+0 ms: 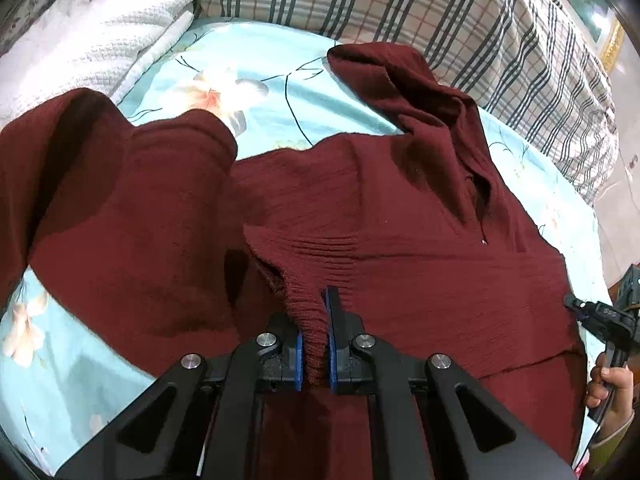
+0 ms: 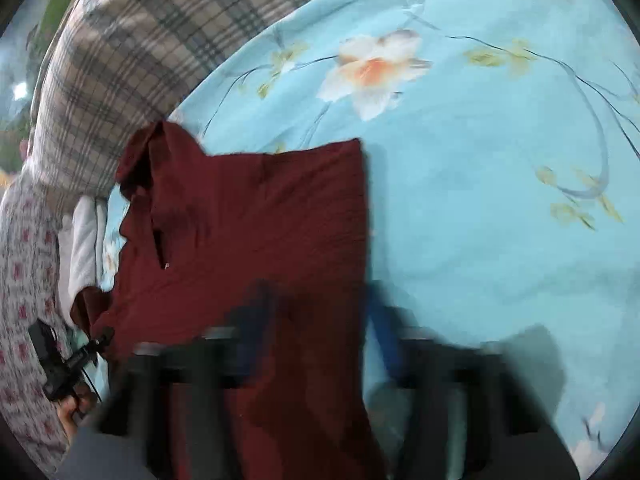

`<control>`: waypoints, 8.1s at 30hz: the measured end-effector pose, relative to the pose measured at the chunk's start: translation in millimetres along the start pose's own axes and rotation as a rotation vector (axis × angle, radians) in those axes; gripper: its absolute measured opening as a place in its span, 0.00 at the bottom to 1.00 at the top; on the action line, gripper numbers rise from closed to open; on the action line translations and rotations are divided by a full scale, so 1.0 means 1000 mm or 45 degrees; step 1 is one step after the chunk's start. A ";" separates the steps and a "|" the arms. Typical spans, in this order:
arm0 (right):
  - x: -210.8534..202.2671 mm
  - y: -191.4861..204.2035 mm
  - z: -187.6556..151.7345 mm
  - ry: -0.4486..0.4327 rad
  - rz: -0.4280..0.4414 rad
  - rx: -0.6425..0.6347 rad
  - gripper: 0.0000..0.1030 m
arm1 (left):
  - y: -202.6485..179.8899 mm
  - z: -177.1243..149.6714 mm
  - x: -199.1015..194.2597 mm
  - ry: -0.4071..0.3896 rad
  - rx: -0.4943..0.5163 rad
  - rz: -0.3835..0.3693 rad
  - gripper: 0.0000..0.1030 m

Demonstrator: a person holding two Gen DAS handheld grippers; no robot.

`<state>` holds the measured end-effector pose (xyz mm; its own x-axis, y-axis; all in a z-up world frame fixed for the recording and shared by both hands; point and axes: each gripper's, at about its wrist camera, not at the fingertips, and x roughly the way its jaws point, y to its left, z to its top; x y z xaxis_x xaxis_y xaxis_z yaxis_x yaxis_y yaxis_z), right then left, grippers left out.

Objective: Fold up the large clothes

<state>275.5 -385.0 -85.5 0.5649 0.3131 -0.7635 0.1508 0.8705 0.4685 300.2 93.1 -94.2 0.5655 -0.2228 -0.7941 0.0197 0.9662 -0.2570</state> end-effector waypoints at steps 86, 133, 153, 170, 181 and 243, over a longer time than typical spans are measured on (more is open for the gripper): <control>-0.066 0.048 -0.065 -0.101 0.149 -0.058 0.51 | -0.215 -0.019 0.053 0.287 0.255 -0.623 0.28; -0.043 0.017 -0.039 -0.024 -0.031 -0.060 0.11 | 0.060 -0.060 -0.044 -0.087 -0.139 0.134 0.23; -0.010 0.037 -0.043 0.024 -0.002 -0.115 0.15 | 0.002 -0.050 -0.019 0.055 0.038 -0.107 0.24; 0.015 0.116 0.039 -0.015 0.413 -0.020 0.31 | -0.009 0.083 -0.012 0.016 -0.264 -0.473 0.56; 0.110 0.171 0.152 0.087 0.653 0.233 0.33 | -0.015 0.243 0.097 0.135 -0.476 -0.558 0.69; -0.004 0.062 -0.072 0.177 0.348 -0.057 0.04 | -0.077 -0.010 0.009 0.228 0.131 -0.613 0.03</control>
<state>224.3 -305.1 -84.8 0.4629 0.5843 -0.6665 -0.0294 0.7617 0.6473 295.5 15.5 -86.7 0.3229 -0.6549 -0.6832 0.3287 0.7546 -0.5680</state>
